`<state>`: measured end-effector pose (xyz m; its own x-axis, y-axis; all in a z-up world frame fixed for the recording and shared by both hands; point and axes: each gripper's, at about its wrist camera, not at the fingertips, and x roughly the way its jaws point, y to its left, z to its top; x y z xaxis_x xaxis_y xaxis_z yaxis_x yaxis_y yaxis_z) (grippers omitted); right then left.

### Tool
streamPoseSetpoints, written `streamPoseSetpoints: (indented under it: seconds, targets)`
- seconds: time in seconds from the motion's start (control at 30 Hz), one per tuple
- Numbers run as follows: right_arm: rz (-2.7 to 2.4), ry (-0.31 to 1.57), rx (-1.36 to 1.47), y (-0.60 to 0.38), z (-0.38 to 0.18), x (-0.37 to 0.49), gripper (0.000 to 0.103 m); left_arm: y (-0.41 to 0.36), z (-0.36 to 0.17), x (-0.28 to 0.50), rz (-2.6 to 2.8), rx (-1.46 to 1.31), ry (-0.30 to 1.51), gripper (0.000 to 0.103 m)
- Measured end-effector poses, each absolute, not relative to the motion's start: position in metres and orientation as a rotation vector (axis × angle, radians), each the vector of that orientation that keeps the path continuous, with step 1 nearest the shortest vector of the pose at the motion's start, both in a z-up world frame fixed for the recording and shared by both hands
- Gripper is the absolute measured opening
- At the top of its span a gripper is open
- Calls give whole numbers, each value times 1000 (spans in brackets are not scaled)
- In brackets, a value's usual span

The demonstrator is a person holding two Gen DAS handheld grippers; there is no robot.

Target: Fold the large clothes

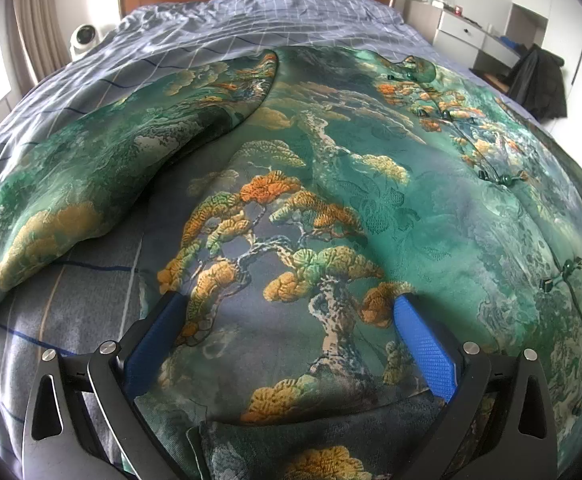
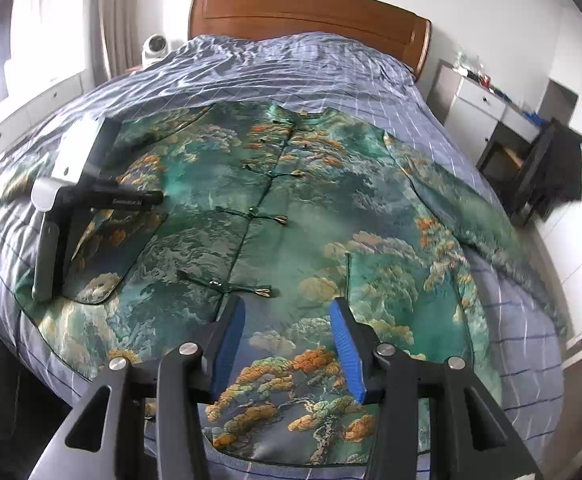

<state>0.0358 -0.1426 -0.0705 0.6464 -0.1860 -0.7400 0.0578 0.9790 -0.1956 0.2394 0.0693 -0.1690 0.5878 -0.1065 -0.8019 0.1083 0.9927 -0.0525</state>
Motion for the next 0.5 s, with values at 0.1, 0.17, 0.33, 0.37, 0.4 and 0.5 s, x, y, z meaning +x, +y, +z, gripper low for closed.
streamPoseSetpoints:
  seconds: [0.1, 0.17, 0.33, 0.37, 0.4, 0.5]
  targets:
    - [-132, 864, -195, -132, -71, 38, 45, 69, -169, 240, -125, 2, 934, 103]
    - [-133, 873, -205, -127, -70, 38, 45, 69, -169, 239, -125, 2, 934, 103]
    - [-134, 818, -202, -121, -63, 31, 51, 69, -169, 240, -125, 1, 934, 103]
    - [-132, 813, -189, -122, -64, 32, 52, 69, -169, 240, -125, 2, 934, 103]
    - [-126, 815, -177, -123, -66, 33, 52, 69, -169, 239, -125, 2, 934, 103]
    - [-105, 824, -158, -123, -71, 34, 52, 69, -169, 239, -125, 2, 935, 103]
